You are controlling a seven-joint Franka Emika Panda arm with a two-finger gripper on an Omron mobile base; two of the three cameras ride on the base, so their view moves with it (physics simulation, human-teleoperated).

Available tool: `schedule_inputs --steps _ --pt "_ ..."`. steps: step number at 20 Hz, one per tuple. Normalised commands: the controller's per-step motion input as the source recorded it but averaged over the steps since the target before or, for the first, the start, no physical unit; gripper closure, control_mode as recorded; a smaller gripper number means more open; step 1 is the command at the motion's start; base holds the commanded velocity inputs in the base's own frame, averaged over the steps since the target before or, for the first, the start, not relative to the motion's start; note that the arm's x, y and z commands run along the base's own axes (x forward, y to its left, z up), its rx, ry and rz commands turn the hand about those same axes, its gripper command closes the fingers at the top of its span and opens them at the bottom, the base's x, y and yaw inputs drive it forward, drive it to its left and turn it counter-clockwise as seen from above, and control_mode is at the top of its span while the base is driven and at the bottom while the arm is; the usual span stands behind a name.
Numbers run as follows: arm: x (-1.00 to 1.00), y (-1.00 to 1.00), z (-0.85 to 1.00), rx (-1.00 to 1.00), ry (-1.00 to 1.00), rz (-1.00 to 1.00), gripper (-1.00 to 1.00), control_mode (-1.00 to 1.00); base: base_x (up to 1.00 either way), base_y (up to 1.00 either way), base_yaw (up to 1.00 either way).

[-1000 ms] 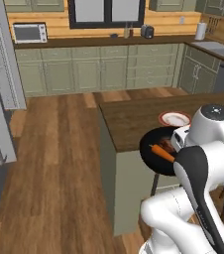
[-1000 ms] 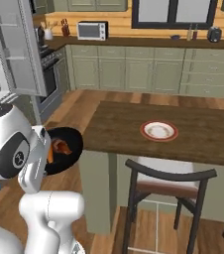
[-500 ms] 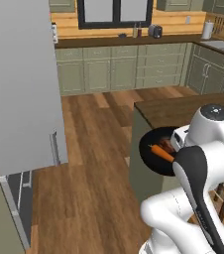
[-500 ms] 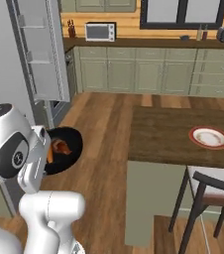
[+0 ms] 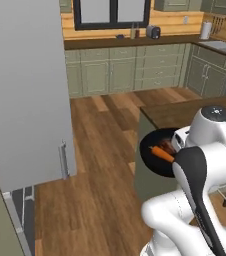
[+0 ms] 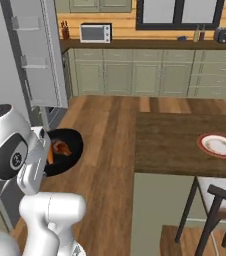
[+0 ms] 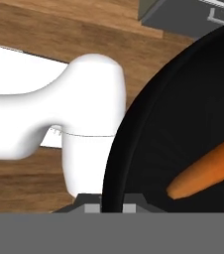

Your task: Pick the chicken drumstick and carrot from their plates and place them in the bowl. Then put the bowl in the fridge.

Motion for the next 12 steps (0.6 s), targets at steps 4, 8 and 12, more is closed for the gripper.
schedule_inputs --steps 4,8,12 --pt "0.0 0.0 0.0 0.0 0.0 0.0 1.0 1.0 0.81 -0.04 0.0" --pt "0.0 0.0 0.0 0.0 0.0 0.0 1.0 1.0 0.99 0.0 0.0" --pt "0.0 0.0 0.0 0.0 0.0 0.0 1.0 1.0 0.81 -0.15 0.0"
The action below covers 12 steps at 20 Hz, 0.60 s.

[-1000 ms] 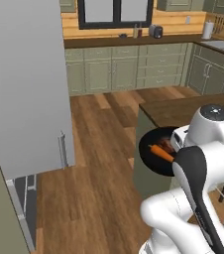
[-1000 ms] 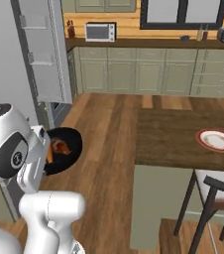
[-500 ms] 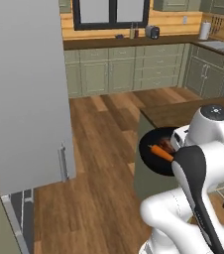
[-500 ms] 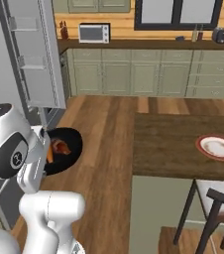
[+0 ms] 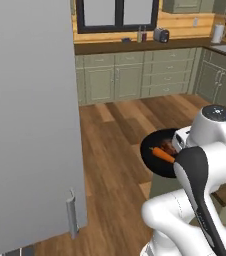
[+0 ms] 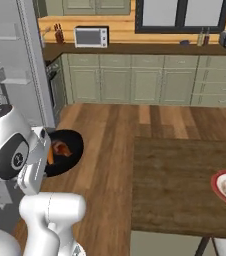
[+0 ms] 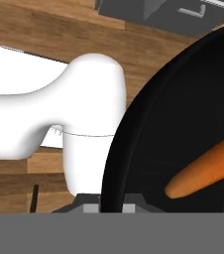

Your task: Pick the chicken drumstick and carrot from their plates and place them in the bowl. Then put the bowl in the fridge.

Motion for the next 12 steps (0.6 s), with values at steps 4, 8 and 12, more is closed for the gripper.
schedule_inputs --steps 4,8,12 --pt "0.0 0.0 0.0 0.0 0.0 0.0 1.0 1.0 0.78 -0.03 0.0" --pt "0.0 0.0 0.0 0.0 0.0 0.0 1.0 1.0 0.72 -0.16 0.0" --pt "0.0 0.0 0.0 0.0 0.0 0.0 1.0 1.0 0.75 -0.19 0.01"
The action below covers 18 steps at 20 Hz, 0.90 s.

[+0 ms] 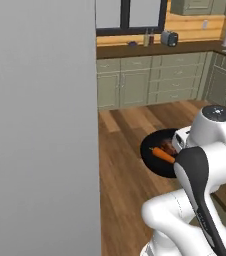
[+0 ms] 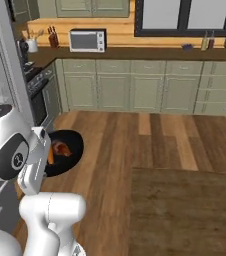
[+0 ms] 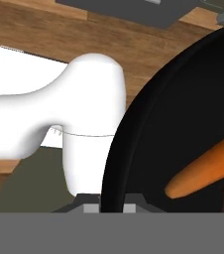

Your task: Pick the chicken drumstick and carrot from their plates and place them in the bowl. Then put the bowl in the fridge.

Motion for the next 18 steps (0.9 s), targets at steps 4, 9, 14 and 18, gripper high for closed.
schedule_inputs --steps 4,9,14,18 --pt "0.0 0.0 0.0 0.0 0.0 0.0 1.0 1.0 0.72 -0.15 0.01" --pt "0.0 0.0 0.0 0.0 0.0 0.0 1.0 1.0 0.57 -0.07 0.03" --pt "0.0 0.0 0.0 0.0 0.0 0.0 1.0 1.0 0.53 0.0 0.03" --pt "0.0 0.0 0.0 0.0 0.0 0.0 1.0 1.0 0.19 0.0 0.16"
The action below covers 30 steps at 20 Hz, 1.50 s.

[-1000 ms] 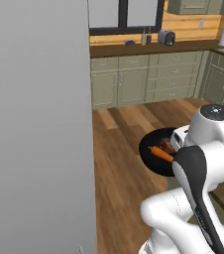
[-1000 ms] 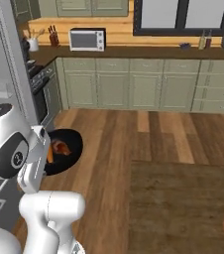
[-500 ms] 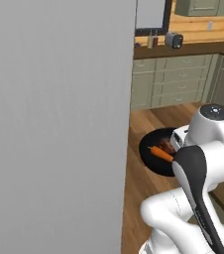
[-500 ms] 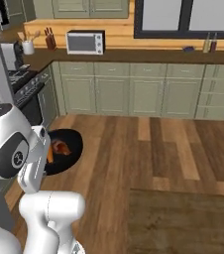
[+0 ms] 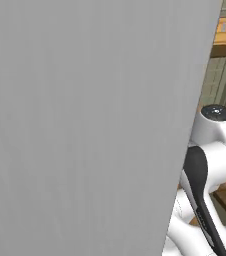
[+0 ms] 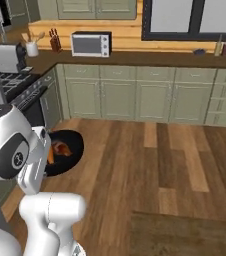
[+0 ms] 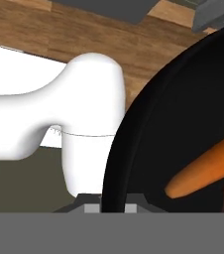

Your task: Pick the chicken drumstick and carrot from their plates and place them in the bowl. Then put the bowl in the fridge.

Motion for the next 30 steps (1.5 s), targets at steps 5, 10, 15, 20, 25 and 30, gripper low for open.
schedule_inputs --steps 5,10,15,20,25,30 --pt "0.0 0.0 0.0 0.0 0.0 0.0 1.0 1.0 0.0 0.03 0.37" --pt "0.0 0.0 0.0 0.0 0.0 0.0 1.0 1.0 0.0 0.0 0.34" --pt "0.0 0.0 0.0 0.0 0.0 0.0 1.0 1.0 0.0 0.01 0.33" --pt "0.0 0.0 0.0 0.0 0.0 0.0 1.0 1.0 0.12 0.07 0.34" --pt "0.0 0.0 0.0 0.0 0.0 0.0 1.0 1.0 0.28 0.26 0.35" --pt "0.0 0.0 0.0 0.0 0.0 0.0 1.0 1.0 0.63 0.17 0.34"
